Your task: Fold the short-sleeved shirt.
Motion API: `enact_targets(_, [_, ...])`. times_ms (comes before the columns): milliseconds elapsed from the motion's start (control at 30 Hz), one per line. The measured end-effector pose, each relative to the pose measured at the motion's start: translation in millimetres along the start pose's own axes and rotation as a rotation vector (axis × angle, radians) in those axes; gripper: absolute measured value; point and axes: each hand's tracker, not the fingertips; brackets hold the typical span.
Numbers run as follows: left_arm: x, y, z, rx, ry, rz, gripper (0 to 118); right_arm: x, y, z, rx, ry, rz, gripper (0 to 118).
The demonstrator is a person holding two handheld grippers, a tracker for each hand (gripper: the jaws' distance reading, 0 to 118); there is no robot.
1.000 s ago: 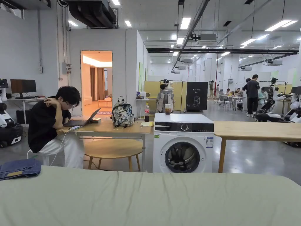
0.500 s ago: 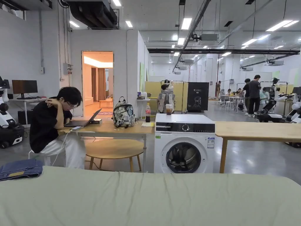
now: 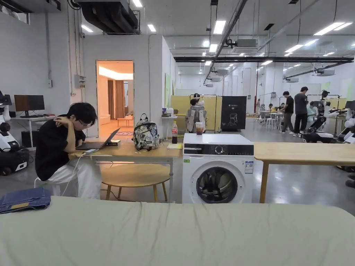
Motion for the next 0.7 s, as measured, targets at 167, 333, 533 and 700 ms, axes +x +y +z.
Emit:
enact_targets(167, [1.6,0.1,-0.6,0.005,-0.011,0.001,92,-1.8,0.6,2.9,0.027,0.025,0.004,107])
enact_targets(333, [4.1,-0.4,-1.9,0.005,-0.019,0.003,92,-9.1,-2.1,12.8,0.067,0.093,0.075,107])
enact_targets(533, [8.3,-2.1,-1.3,0.0,-0.035,-0.016,92,-26.0,-9.5,17.8,0.098,0.107,0.23,107])
enact_targets(700, [9.6,-1.5,-0.4,0.002,-0.029,-0.022,92,-38.2,-17.3,21.3,0.115,0.107,0.314,107])
